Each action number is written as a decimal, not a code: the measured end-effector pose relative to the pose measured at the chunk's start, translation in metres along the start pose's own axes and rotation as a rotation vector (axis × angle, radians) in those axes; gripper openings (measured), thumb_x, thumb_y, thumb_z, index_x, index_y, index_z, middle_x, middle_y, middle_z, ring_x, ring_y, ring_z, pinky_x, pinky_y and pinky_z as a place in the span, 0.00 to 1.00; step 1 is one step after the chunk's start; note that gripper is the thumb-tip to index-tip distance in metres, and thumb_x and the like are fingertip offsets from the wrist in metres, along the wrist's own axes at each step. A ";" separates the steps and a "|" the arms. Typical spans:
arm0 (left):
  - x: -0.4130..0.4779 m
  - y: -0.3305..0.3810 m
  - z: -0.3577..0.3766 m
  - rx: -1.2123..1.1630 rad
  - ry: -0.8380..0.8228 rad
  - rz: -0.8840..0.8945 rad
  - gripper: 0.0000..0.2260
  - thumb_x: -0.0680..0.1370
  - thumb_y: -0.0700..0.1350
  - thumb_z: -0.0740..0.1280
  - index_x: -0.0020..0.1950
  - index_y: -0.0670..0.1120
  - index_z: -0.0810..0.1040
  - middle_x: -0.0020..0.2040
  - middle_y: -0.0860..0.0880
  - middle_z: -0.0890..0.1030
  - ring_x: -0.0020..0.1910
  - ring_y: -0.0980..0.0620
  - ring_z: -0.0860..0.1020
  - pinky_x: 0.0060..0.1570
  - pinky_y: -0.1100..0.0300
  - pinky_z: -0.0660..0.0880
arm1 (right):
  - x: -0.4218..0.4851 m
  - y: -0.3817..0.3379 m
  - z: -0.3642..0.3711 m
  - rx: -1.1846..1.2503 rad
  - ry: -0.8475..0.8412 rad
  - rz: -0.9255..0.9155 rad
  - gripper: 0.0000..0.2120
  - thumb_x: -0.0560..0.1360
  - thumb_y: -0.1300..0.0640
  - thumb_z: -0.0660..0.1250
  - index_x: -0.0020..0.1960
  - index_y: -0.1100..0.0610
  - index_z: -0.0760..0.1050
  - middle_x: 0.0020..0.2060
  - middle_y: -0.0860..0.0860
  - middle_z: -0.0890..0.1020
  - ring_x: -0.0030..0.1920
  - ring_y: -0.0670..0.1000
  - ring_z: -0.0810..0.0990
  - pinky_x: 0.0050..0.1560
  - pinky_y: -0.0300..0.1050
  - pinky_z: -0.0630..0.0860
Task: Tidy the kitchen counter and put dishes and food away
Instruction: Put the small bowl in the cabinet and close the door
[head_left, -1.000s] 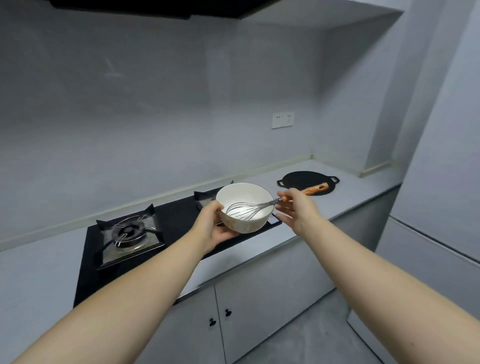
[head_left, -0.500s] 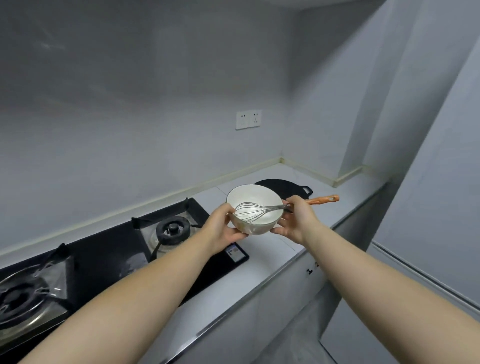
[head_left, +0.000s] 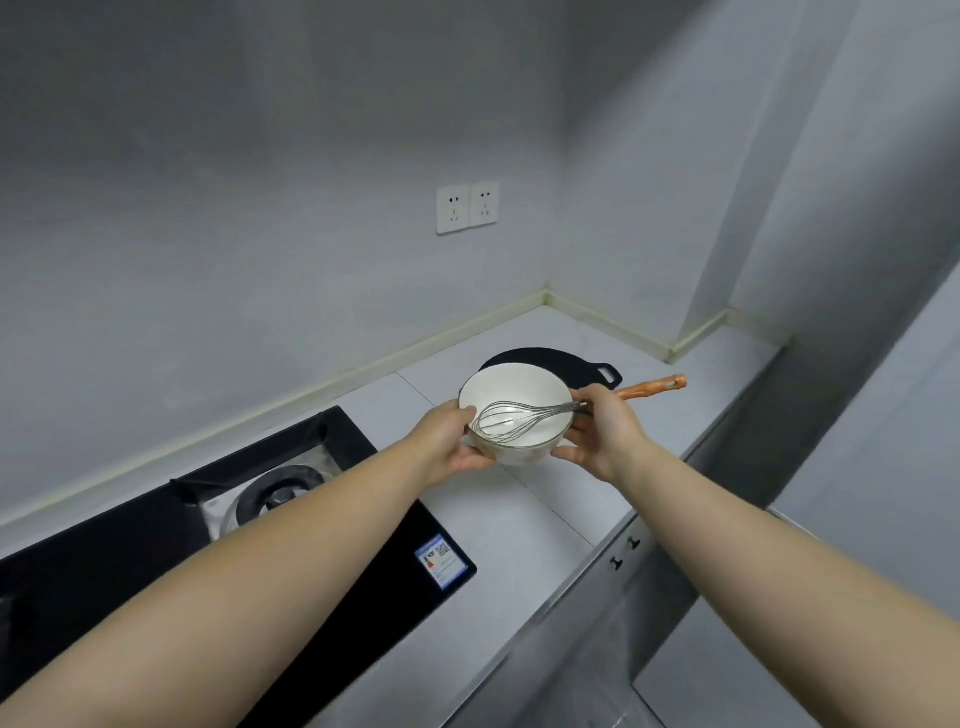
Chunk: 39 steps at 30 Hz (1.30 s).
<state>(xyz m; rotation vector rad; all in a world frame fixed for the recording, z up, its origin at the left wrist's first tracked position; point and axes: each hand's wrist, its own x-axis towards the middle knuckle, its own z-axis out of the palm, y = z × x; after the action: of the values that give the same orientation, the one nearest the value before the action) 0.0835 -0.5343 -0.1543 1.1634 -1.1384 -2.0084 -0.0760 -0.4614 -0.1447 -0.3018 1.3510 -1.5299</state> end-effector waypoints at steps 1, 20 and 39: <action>0.009 0.000 0.002 -0.008 0.019 -0.004 0.10 0.83 0.38 0.54 0.62 0.43 0.70 0.46 0.45 0.74 0.43 0.44 0.77 0.53 0.41 0.74 | 0.011 -0.001 -0.001 0.004 -0.002 0.010 0.03 0.74 0.62 0.58 0.44 0.57 0.71 0.37 0.54 0.76 0.36 0.53 0.75 0.42 0.51 0.75; 0.269 0.042 -0.032 -0.181 0.543 -0.009 0.08 0.79 0.32 0.60 0.50 0.43 0.76 0.40 0.45 0.76 0.37 0.44 0.77 0.30 0.50 0.80 | 0.314 -0.032 0.071 -0.140 -0.203 0.293 0.07 0.78 0.61 0.58 0.48 0.59 0.74 0.37 0.54 0.76 0.36 0.52 0.73 0.40 0.49 0.74; 0.387 0.029 -0.079 -0.295 0.699 -0.084 0.15 0.78 0.36 0.64 0.65 0.44 0.75 0.42 0.49 0.79 0.39 0.47 0.77 0.43 0.50 0.79 | 0.457 0.004 0.102 -0.066 -0.254 0.393 0.06 0.77 0.63 0.61 0.53 0.61 0.73 0.41 0.55 0.79 0.41 0.52 0.77 0.42 0.43 0.75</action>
<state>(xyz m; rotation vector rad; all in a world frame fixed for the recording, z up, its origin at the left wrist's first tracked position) -0.0291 -0.8805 -0.3104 1.5820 -0.4341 -1.5410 -0.2003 -0.8831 -0.3045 -0.2453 1.1783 -1.0831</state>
